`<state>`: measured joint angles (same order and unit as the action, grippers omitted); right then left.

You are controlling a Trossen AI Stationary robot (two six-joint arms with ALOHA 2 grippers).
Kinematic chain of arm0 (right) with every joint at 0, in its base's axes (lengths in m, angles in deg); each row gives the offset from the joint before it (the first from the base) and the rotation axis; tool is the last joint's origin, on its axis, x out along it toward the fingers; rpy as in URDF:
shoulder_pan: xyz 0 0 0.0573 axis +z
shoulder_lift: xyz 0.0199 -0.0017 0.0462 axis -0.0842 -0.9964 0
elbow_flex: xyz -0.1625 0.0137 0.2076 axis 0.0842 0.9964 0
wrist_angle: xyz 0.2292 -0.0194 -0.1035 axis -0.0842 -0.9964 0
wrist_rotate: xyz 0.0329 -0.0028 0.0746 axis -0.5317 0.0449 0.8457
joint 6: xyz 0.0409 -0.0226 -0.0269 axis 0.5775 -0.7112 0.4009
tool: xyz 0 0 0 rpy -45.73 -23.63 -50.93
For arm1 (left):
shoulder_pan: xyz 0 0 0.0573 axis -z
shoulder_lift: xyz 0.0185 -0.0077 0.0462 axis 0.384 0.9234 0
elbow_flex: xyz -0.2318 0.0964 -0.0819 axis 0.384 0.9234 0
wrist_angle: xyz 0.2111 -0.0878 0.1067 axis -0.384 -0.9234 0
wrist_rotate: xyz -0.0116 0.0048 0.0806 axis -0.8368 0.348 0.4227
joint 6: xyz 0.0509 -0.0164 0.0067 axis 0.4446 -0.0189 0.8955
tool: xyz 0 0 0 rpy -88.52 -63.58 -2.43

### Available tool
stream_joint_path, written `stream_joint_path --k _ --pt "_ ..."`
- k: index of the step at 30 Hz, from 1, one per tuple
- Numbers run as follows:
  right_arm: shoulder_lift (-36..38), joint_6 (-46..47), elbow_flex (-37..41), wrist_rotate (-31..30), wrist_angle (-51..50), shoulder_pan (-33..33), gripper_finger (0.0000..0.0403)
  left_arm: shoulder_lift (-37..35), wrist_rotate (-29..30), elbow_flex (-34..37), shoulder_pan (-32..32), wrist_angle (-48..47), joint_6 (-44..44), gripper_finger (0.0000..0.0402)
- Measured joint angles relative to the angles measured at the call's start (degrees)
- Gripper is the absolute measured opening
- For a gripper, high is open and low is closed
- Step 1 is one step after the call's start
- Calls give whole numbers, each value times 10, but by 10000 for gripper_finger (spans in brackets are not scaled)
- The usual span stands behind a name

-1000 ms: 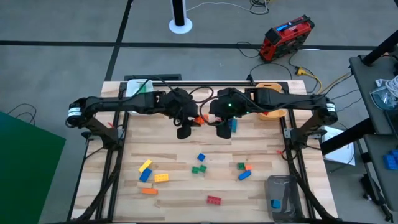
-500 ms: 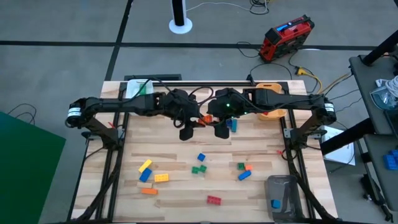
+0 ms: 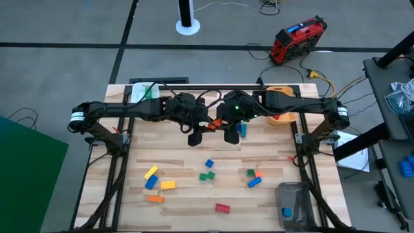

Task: Sort blocks by size
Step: Put the big orange game piece into the yellow bin

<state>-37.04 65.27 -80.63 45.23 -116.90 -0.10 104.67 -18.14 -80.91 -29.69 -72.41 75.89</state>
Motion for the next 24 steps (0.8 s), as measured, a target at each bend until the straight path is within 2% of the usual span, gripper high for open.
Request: stream_joint_path --k 2,5,14,20,24 --pt "0 0 0 0 0 -1 134 0 3 0 0 0 -7 121" --pt "0 -5 0 2 -1 -4 134 -1 42 0 1 0 -34 129" --pt "-1 24 0 -9 -69 -56 134 -3 84 -1 -5 -76 -88 204" --pt "-17 113 0 -13 -142 -172 134 -3 130 -1 -18 -162 -101 218" --pt "-34 196 2 -26 -216 -266 134 -3 133 -1 -28 -185 -107 219"
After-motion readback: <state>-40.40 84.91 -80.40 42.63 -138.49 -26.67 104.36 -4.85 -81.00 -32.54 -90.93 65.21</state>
